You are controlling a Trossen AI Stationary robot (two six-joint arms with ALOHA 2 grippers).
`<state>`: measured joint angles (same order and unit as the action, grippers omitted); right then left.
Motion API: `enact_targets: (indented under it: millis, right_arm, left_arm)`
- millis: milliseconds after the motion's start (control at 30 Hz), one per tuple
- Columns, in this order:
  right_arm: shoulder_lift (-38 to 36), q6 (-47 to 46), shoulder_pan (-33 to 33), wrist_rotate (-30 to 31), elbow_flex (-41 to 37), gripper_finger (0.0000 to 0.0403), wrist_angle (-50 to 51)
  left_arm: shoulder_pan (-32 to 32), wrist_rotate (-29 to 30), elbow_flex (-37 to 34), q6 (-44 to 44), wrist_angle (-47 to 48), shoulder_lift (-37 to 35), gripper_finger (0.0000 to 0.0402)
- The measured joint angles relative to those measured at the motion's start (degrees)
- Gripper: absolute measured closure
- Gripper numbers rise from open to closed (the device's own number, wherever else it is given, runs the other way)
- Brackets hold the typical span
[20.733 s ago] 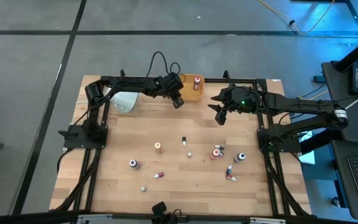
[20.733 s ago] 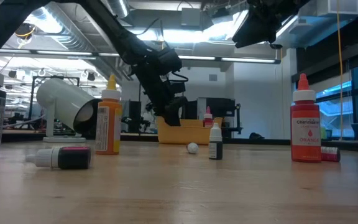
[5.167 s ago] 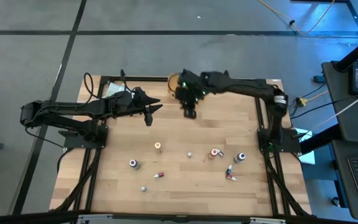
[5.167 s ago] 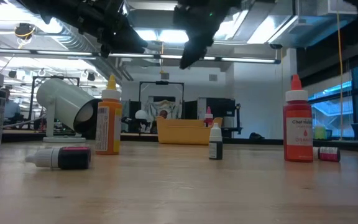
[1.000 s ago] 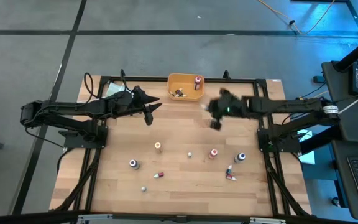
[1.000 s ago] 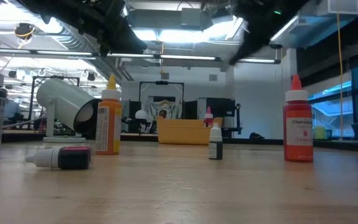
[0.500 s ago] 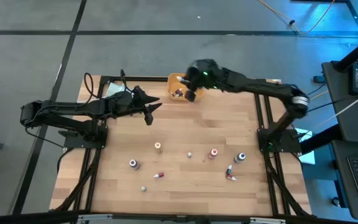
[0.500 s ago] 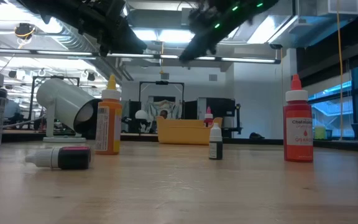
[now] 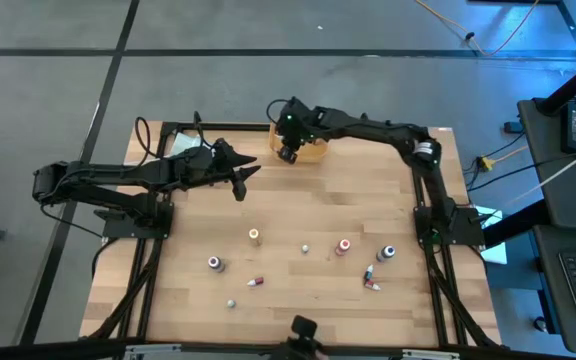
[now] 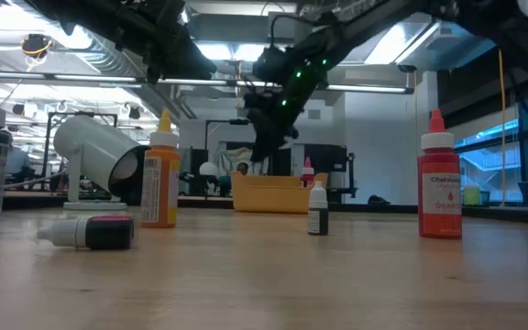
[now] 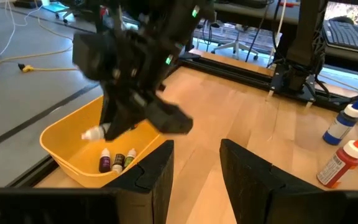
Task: Pick & Place food coloring
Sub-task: Put the pink food coloring bottle into the yellow bin, then put the orange food coloring bottle into the yellow bin
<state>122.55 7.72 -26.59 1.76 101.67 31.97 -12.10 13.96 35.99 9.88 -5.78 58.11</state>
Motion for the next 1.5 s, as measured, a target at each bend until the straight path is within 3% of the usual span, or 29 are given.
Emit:
enact_targets:
  millis: [433,900,1500]
  right_arm:
    - [5.2,0.0,-0.3,0.0,0.0,0.0323,0.0]
    - [5.4,0.1,-0.2,0.0,0.0,0.0321,0.0]
    - [4.2,0.3,-0.1,0.0,0.0,0.0261,0.4]
  left_arm:
    - [0.0,-0.1,0.0,0.0,0.0,0.0,0.0274]
    - [0.0,-0.1,0.0,-0.1,0.0,0.0,0.0274]
    - [0.0,-0.1,0.0,-0.1,0.0,0.0,0.0274]
